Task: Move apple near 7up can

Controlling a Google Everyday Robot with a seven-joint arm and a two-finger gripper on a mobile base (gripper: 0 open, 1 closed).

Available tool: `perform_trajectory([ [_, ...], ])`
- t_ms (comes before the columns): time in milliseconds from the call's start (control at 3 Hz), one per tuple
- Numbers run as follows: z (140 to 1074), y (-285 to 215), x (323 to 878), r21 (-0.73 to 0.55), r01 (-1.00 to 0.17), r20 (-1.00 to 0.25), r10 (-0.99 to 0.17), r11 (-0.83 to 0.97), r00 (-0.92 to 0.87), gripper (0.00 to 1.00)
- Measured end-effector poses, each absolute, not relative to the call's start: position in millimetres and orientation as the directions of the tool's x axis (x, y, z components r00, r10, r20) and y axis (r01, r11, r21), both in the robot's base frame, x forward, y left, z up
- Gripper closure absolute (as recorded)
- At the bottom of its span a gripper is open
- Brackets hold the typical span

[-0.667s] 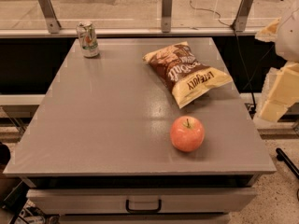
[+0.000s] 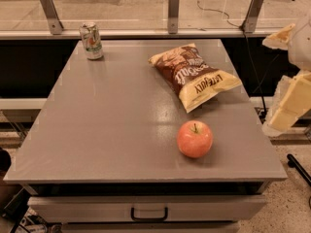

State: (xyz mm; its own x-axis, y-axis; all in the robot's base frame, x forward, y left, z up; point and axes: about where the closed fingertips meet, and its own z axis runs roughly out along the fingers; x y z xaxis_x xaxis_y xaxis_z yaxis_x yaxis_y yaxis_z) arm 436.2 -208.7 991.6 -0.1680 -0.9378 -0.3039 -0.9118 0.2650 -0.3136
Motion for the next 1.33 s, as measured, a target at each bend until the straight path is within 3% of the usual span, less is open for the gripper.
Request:
perform_trajectory([
  [667,948,-206,435,-0.269,-0.924,-0.576,-0.814,0.271,-0.071,0.00],
  [1333,939,-178,448,-0.264,-0.930,-0.756,-0.654,0.256,0.035,0.00],
])
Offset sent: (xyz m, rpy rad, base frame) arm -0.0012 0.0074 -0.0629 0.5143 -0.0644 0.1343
